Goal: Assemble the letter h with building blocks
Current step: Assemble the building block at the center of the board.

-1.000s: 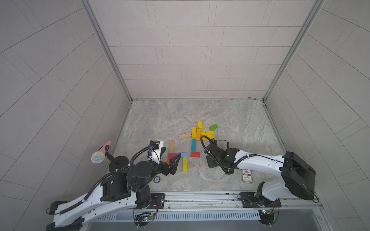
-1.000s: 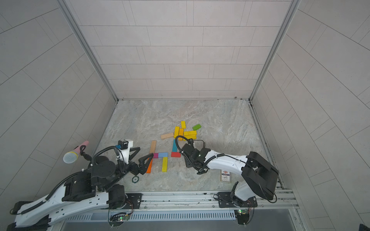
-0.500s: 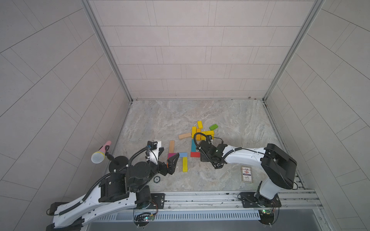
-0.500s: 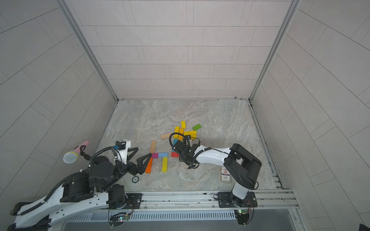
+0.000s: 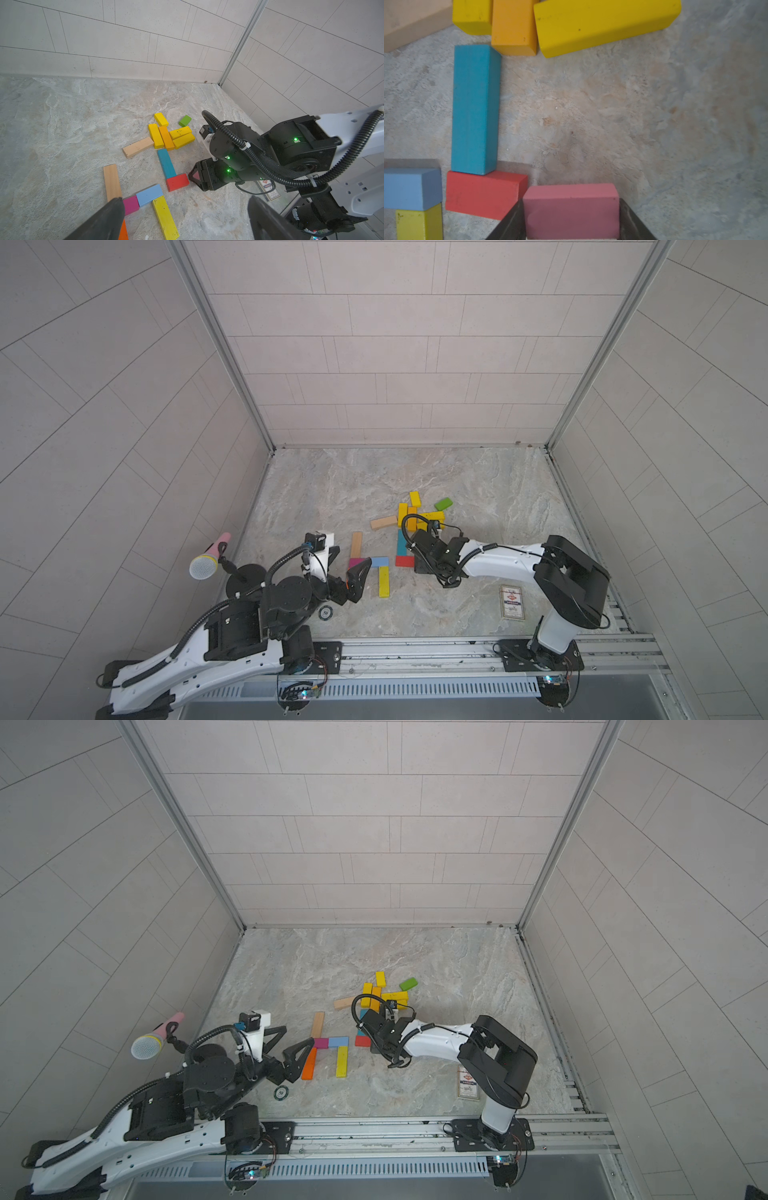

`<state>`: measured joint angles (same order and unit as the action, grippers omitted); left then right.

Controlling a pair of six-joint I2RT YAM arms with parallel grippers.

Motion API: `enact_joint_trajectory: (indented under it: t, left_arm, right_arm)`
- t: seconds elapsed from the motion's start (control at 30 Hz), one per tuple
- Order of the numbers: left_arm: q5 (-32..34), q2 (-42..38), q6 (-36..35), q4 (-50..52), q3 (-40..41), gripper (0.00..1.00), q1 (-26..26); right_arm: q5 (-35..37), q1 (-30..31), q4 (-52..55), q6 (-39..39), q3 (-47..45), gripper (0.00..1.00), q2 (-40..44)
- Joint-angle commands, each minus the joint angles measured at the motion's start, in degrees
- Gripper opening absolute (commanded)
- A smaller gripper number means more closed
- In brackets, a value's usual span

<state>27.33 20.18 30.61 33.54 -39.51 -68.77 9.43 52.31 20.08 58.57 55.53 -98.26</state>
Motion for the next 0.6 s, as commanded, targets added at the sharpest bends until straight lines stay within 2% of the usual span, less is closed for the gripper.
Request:
enact_joint_trajectory:
  t: [0.0, 0.27, 0.57]
  left_arm:
    - [1.4, -0.15, 0.15, 0.05, 0.22, 1.0, -0.11]
    - [1.35, -0.06, -0.04, -0.23, 0.22, 1.0, -0.06]
    - [1.19, 0.46, -0.2, -0.28, 0.18, 1.0, -0.11]
  right_arm:
    - [0.15, -0.36, -0.27, 1.14, 0.52, 0.54, -1.13]
    - [-0.17, -1.14, -0.83, 1.41, -0.01, 0.57, -1.6]
    - [-0.3, -1.31, -1.14, 2.08, -0.4, 0.67, -1.59]
